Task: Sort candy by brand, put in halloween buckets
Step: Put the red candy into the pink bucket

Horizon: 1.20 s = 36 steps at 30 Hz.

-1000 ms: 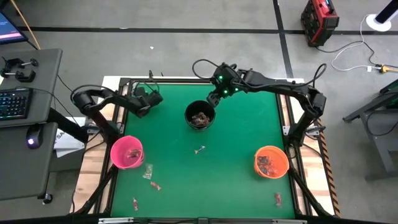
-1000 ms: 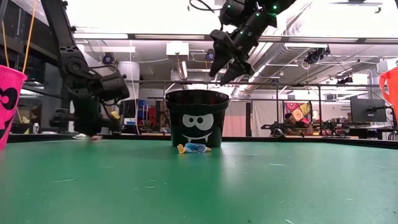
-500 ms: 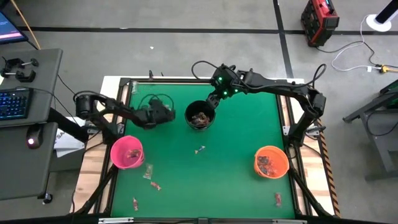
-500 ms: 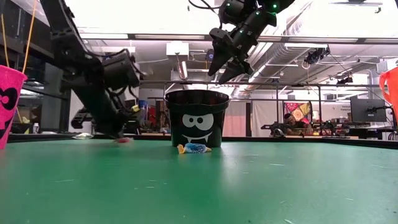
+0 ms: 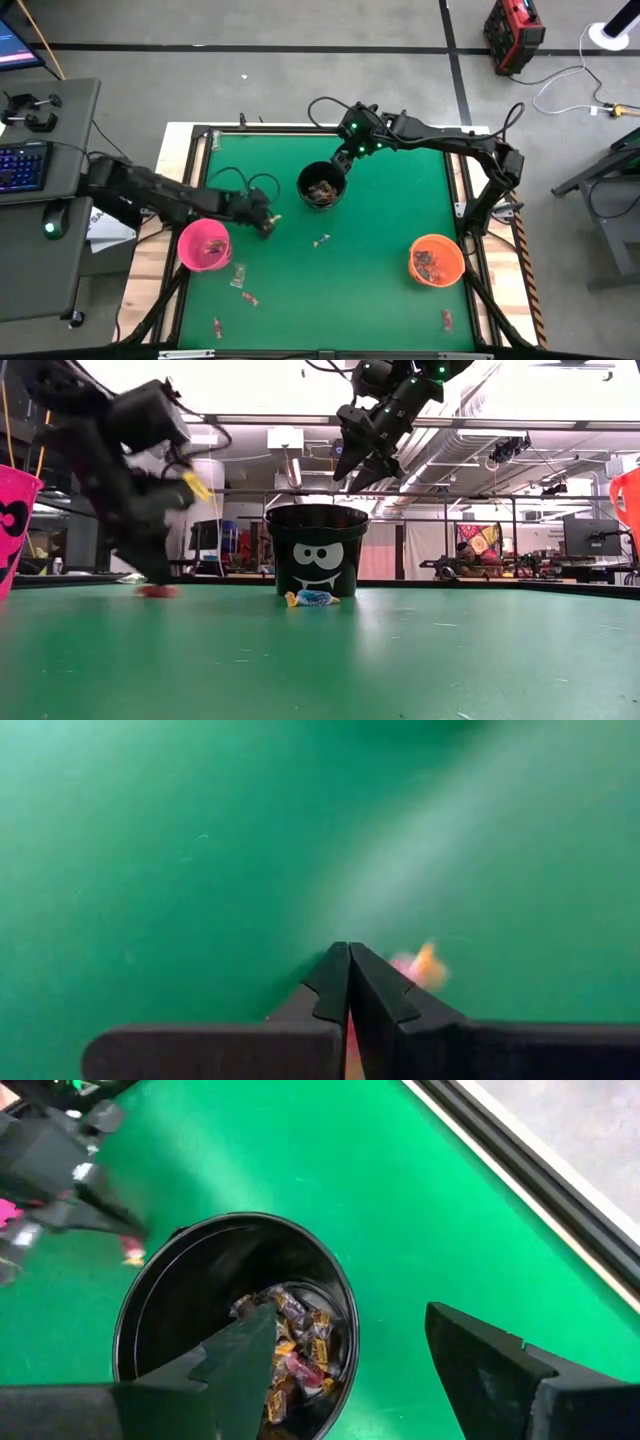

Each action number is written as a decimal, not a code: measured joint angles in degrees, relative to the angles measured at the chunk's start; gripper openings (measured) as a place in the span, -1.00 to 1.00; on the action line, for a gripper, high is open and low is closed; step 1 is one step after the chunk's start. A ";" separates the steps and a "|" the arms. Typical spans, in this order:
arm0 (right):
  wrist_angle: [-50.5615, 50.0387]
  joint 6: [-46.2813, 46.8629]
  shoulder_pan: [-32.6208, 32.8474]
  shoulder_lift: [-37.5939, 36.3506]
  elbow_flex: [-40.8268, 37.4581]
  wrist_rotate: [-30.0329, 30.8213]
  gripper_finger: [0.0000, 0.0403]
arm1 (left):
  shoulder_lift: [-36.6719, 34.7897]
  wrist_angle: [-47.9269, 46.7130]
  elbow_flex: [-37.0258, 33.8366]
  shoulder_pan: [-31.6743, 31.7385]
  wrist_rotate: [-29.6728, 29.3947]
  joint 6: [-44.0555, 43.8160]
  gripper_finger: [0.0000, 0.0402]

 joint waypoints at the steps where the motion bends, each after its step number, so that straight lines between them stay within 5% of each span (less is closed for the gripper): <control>1: 0.14 -0.07 -0.02 0.00 0.00 0.04 0.24 | -2.33 0.09 0.06 0.39 1.34 1.50 -1.00; 8: 0.33 -1.92 0.00 0.00 0.00 0.08 0.24 | -14.78 -0.68 0.95 5.24 11.09 9.88 -0.99; 12: 0.28 -2.73 0.00 0.00 0.00 0.06 0.24 | -15.19 -13.46 6.95 8.11 19.04 13.82 -0.82; 17: 0.28 -2.91 -0.02 0.00 0.00 0.06 0.24 | -11.43 -28.24 16.44 7.20 21.23 26.03 -0.39; 25: 0.22 -2.91 -0.02 0.00 0.00 0.04 0.24 | 0.11 -28.63 18.38 5.53 20.56 42.20 0.22; 36: 0.24 -2.76 0.00 0.00 0.00 0.04 0.24 | 14.59 -24.26 18.39 4.97 16.27 47.58 0.34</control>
